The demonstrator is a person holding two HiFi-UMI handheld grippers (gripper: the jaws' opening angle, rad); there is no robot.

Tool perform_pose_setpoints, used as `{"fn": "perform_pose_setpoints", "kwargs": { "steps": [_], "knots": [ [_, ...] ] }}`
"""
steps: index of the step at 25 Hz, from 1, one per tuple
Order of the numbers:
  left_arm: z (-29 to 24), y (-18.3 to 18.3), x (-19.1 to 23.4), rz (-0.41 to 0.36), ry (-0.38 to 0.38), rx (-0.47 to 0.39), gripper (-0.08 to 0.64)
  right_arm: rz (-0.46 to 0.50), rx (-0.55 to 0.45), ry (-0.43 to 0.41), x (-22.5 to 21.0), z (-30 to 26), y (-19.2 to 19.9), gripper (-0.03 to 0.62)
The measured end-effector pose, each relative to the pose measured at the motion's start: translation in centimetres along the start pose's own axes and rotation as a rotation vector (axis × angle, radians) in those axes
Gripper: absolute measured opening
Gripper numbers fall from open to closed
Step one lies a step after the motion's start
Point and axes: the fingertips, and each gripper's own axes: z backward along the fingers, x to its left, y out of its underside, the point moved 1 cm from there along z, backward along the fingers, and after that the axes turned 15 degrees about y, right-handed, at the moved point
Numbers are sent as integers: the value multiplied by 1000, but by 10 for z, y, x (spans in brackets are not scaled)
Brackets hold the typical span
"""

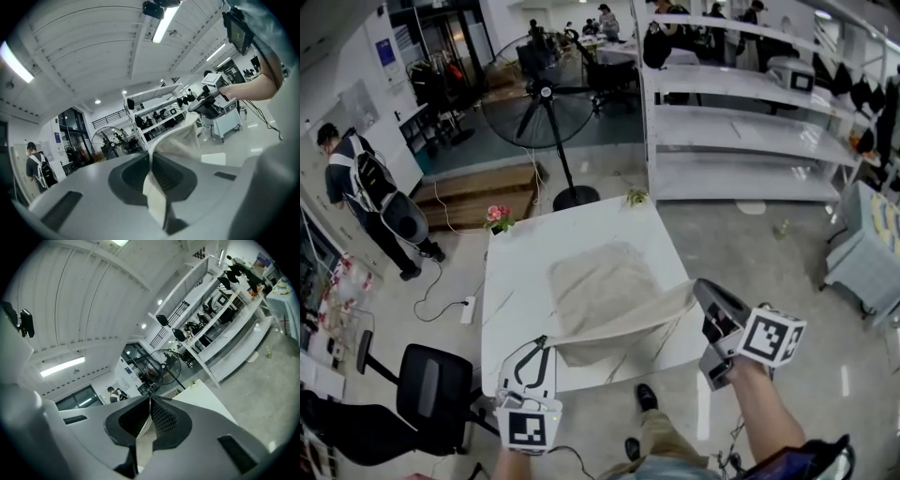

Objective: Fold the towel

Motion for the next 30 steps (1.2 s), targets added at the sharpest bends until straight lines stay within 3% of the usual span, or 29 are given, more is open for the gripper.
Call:
{"fn": "perform_pose_setpoints", "kwargs": {
  "steps": [10, 17, 25, 30],
  "knots": [
    [-78, 34, 79, 69, -60, 56, 28, -37, 64, 19, -25, -118, -5, 26],
    [-142, 91, 122, 143, -55, 111, 28, -62, 146, 54, -56, -209, 10, 26],
    [-206, 178, 154, 257, 0, 232, 28, -94, 289, 159, -105, -298, 52, 26],
    [-245, 231, 167, 300, 36, 317, 29, -82, 374, 258, -168, -342, 90, 26]
  ]
}}
